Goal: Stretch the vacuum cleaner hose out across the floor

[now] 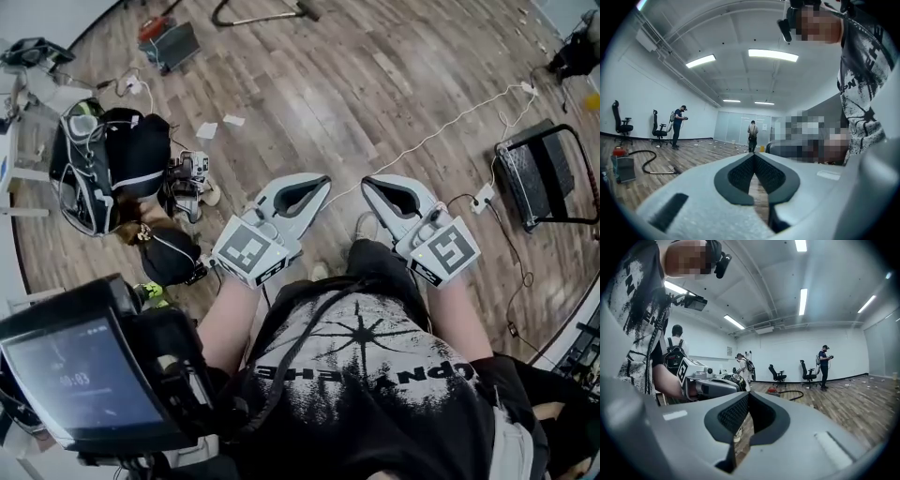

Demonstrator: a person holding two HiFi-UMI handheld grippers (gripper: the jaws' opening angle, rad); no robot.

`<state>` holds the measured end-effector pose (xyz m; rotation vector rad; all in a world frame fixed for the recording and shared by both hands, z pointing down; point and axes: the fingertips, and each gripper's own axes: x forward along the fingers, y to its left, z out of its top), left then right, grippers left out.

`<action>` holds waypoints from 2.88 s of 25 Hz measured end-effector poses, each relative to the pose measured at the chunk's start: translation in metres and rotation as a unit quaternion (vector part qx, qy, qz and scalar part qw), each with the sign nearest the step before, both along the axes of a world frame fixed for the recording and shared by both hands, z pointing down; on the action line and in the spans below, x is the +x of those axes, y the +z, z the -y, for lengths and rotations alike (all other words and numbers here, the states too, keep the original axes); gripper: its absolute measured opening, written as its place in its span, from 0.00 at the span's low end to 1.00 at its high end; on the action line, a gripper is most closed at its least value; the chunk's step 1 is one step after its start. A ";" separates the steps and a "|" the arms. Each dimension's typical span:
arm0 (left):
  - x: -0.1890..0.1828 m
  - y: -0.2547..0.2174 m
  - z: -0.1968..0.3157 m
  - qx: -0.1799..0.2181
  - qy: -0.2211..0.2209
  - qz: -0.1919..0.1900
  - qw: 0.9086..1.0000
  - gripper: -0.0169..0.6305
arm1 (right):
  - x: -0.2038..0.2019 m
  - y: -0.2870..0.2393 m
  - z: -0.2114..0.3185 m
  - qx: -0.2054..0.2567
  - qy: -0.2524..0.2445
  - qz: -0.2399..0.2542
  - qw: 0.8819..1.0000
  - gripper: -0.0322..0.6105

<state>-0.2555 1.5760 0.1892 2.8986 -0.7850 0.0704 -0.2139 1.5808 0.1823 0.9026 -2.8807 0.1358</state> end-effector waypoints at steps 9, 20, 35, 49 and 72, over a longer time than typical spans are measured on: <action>0.042 0.002 0.123 -0.021 -0.045 -0.005 0.999 0.03 | 0.034 0.009 0.122 -0.015 -0.051 0.023 0.998 0.06; 0.118 -0.011 0.260 0.003 -0.073 0.025 0.997 0.03 | 0.107 0.005 0.267 0.006 -0.101 0.015 0.995 0.06; 0.061 0.017 0.379 -0.023 -0.128 -0.001 0.991 0.03 | 0.049 0.019 0.386 -0.026 -0.150 0.003 0.988 0.06; -0.078 -0.014 0.605 -0.001 -0.052 0.010 0.999 0.03 | -0.091 -0.039 0.622 0.005 -0.073 0.012 0.997 0.06; -0.092 0.007 0.834 -0.028 -0.110 0.037 0.993 0.03 | -0.092 -0.007 0.859 -0.012 -0.118 0.034 0.992 0.06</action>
